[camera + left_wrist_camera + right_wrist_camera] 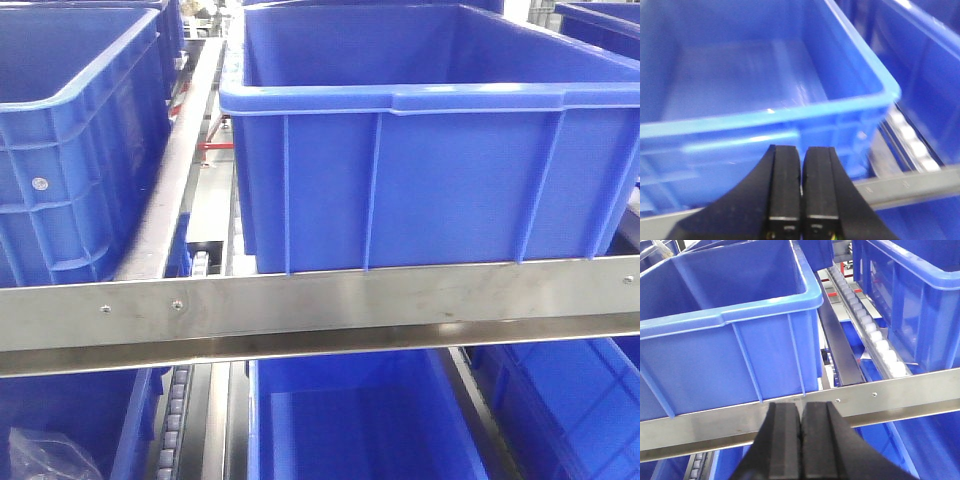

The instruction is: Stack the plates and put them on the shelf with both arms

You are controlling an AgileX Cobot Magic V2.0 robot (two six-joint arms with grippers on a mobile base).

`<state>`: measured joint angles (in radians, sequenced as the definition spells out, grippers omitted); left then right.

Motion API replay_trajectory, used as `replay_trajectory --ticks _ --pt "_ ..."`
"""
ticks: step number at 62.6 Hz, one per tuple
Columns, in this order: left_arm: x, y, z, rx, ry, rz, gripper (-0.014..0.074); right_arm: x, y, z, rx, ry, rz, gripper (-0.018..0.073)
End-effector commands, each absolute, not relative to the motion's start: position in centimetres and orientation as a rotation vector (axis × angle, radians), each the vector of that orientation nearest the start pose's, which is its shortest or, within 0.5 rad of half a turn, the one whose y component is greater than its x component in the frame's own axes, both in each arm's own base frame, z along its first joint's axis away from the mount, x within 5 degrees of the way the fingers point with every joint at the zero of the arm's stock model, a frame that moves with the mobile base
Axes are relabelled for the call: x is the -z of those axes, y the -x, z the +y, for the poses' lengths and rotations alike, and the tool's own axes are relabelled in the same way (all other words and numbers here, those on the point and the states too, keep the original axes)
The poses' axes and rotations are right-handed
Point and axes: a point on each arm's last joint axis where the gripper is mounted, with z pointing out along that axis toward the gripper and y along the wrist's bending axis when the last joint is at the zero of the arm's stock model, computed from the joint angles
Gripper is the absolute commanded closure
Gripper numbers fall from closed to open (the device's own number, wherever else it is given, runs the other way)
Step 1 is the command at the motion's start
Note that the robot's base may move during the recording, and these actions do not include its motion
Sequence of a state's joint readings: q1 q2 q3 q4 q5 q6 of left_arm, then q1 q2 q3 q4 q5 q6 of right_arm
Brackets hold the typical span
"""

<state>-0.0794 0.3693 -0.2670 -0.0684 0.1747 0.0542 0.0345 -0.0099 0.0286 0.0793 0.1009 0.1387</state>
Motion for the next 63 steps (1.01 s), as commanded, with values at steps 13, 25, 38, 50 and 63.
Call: replay_trajectory --ticks 13,25,38,50,63 --pt "-22.7 -6.2 -0.1 0.038 0.024 1.557 0.051 -21.0 -5.4 0.2 -0.189 -0.128 1.47 0.0504" --pt "-19.8 -5.6 -0.1 0.05 0.042 1.559 0.051 -21.0 -5.4 0.2 -0.189 -0.128 1.471 0.0504" --pt "-19.7 -5.6 -0.1 0.055 0.044 1.561 0.051 -21.0 -5.4 0.2 -0.189 -0.128 1.471 0.0504" --pt "-19.7 -5.6 -0.1 0.06 0.048 1.563 0.051 -21.0 -5.4 0.2 -0.189 -0.128 1.471 0.0504" --pt "-19.8 -5.6 -0.1 0.048 0.039 1.554 0.051 -21.0 -5.4 0.2 -0.189 -0.128 1.471 0.0504"
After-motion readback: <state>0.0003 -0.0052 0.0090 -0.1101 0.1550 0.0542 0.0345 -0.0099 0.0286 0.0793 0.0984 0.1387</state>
